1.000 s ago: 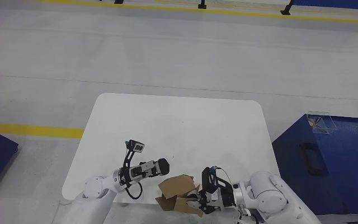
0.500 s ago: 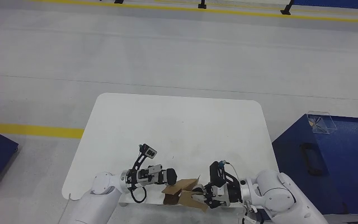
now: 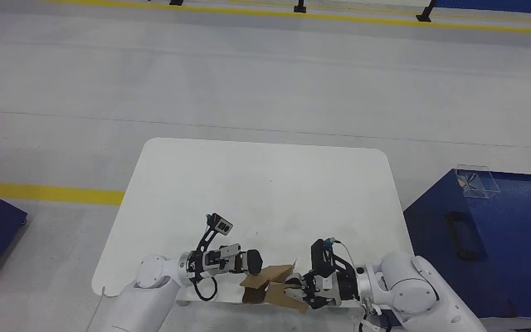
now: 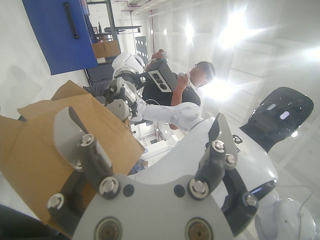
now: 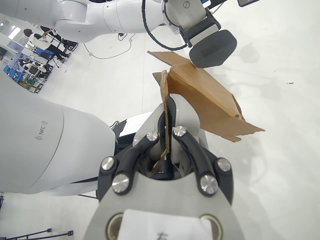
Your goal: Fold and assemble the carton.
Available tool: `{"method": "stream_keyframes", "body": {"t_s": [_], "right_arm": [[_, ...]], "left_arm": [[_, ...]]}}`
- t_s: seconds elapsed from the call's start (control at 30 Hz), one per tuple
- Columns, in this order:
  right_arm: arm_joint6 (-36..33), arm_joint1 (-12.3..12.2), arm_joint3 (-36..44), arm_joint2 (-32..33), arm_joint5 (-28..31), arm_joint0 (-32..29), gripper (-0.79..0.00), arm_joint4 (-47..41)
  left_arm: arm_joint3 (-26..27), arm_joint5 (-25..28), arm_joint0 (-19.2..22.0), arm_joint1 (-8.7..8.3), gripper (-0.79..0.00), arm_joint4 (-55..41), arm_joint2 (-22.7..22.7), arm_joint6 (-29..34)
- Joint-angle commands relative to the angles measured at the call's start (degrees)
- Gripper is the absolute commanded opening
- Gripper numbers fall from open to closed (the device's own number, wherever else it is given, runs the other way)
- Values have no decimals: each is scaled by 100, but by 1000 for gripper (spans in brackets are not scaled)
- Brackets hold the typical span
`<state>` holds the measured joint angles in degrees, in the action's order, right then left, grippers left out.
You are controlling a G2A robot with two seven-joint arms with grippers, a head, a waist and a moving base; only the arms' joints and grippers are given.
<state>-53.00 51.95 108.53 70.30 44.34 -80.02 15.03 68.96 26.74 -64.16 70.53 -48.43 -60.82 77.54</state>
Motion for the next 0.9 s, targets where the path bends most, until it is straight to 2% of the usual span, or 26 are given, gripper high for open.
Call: {"method": "stream_keyframes", "body": {"t_s": [0.0,0.23,0.27,0.3,0.37,0.5,0.67,0.77,0.87], "right_arm": [[0,0,0,0,0,0,-785,0],[155,9,30,1,-118,-2,-785,94],[265,18,64,-9,-267,3,-785,273],[384,29,114,-31,-404,5,-785,463],[632,51,189,-102,-588,-40,-785,567],[759,51,198,-88,-755,-73,-785,442],[747,42,161,-60,-859,-48,-785,128],[643,32,96,-41,-863,2,-785,-261],[424,27,14,-95,-841,85,-785,-816]], "left_arm": [[0,0,0,0,0,0,0,0],[0,0,0,0,0,0,0,0],[-9,-205,-4,-2,0,-96,-13,-41],[-50,-237,87,-31,0,-1,-127,-30],[-31,113,132,-115,0,475,-428,-113],[647,223,-162,-328,0,1170,-1111,-222],[1706,517,-780,-583,0,3405,-1894,-765],[2235,386,-1130,-641,0,4231,-2029,-1089],[2472,118,-1307,-683,0,4757,-2095,-1263]]}}
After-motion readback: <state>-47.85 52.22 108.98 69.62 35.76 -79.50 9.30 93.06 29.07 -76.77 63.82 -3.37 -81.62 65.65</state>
